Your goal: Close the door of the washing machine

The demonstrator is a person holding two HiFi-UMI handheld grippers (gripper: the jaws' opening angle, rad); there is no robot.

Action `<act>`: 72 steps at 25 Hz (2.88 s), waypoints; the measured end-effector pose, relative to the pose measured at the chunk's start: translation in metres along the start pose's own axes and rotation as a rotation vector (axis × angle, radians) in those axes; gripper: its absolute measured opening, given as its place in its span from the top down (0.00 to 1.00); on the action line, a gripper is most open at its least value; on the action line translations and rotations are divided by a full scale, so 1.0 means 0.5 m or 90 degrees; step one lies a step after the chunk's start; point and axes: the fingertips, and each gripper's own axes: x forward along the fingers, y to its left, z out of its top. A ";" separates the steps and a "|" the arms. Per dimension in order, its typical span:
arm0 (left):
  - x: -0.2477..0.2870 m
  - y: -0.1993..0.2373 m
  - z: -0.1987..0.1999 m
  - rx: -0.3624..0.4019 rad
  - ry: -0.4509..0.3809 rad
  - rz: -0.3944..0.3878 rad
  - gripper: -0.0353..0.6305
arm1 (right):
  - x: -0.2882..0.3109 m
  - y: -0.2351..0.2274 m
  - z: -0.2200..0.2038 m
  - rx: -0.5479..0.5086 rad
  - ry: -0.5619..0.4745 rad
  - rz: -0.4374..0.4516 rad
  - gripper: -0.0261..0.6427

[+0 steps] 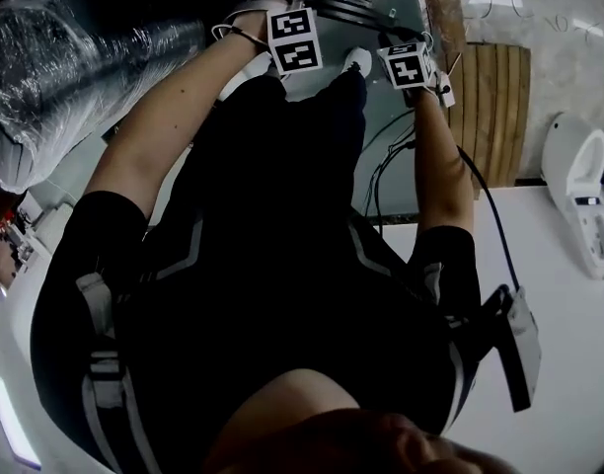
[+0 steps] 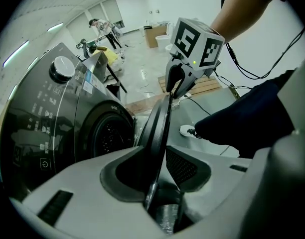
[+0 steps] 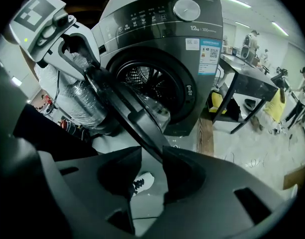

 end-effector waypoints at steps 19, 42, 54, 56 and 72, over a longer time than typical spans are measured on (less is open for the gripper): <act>0.019 0.137 0.018 -0.155 -0.004 0.052 0.74 | 0.056 -0.137 0.149 -0.061 -0.024 0.003 0.73; -0.027 0.181 0.003 -0.356 -0.029 0.066 0.75 | 0.115 -0.227 0.290 -0.042 -0.046 -0.055 0.73; -0.036 0.186 -0.050 -0.479 -0.053 0.094 0.75 | 0.119 -0.237 0.305 0.009 -0.043 -0.066 0.73; -0.035 0.184 -0.054 -0.485 -0.052 0.093 0.75 | 0.119 -0.239 0.309 0.010 -0.049 -0.064 0.73; -0.030 0.167 -0.060 -0.545 -0.057 0.085 0.76 | 0.124 -0.244 0.319 0.062 -0.077 -0.057 0.73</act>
